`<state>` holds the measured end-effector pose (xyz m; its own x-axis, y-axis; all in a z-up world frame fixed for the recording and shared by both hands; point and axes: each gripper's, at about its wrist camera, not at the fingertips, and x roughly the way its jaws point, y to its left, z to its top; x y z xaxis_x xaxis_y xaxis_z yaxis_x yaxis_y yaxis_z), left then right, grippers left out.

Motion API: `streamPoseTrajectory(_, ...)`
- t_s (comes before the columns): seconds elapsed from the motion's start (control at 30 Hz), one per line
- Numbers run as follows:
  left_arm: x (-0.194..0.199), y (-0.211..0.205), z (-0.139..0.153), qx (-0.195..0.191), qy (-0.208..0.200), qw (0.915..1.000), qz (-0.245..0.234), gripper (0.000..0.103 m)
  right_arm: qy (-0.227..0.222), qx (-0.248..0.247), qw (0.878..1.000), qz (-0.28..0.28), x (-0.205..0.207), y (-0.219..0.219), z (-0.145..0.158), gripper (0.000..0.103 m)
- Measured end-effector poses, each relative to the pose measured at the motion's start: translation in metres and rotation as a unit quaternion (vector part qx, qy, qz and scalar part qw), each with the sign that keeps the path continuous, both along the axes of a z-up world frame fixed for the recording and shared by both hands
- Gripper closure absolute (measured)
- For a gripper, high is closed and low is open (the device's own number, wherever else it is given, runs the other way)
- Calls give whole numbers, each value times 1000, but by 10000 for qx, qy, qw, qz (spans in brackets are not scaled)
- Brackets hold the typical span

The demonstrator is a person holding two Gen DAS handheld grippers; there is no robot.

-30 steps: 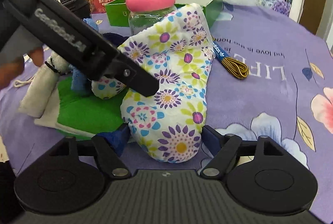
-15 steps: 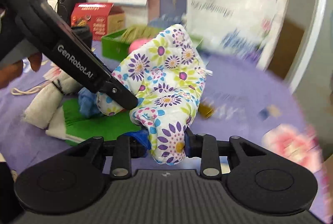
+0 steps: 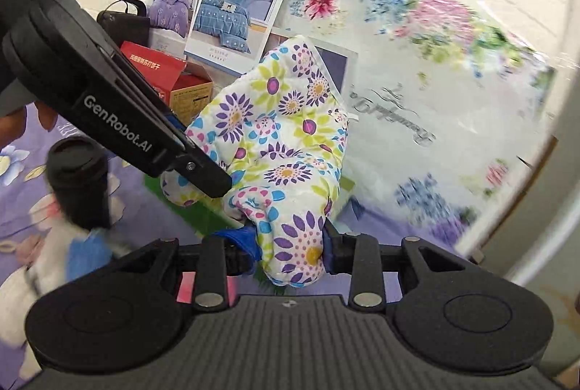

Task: Organize soft objects
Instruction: 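Carry the floral oven mitt into the green box and release it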

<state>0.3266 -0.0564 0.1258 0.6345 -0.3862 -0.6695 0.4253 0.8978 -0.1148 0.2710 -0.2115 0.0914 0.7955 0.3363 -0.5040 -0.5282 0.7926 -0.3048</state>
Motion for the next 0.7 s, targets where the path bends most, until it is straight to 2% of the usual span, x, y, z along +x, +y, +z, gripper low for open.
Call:
streamPoseTrajectory(0.13,51,7,-21,162,260,9993,234,91,478,-8,9988,102,56,16,-21,80)
streamPoseTrajectory(0.17,61,6,-28,291,315,9985,325,71,601,49,9982,60,67,16,-28,79)
streamPoseTrajectory(0.2,71,6,-34,486,362,9971,466,33,789,115,9968,-46,79,15,-35,77)
streamPoseTrajectory(0.27,82,11,-42,734,324,9940,748,32,1153,270,9927,-216,93,12,-47,72)
streamPoseTrajectory(0.33,82,26,-44,711,341,9924,941,32,1284,464,9903,-246,92,7,-51,69)
streamPoseTrajectory(0.5,69,52,-25,412,156,9922,1162,32,937,599,9932,-346,72,-8,-36,60)
streamPoseTrajectory(0.53,65,54,-21,381,139,9923,1174,32,694,724,9939,-453,67,-11,-32,59)
streamPoseTrajectory(0.7,33,52,-2,395,-68,9935,1062,32,619,794,9926,-672,45,-28,-20,53)
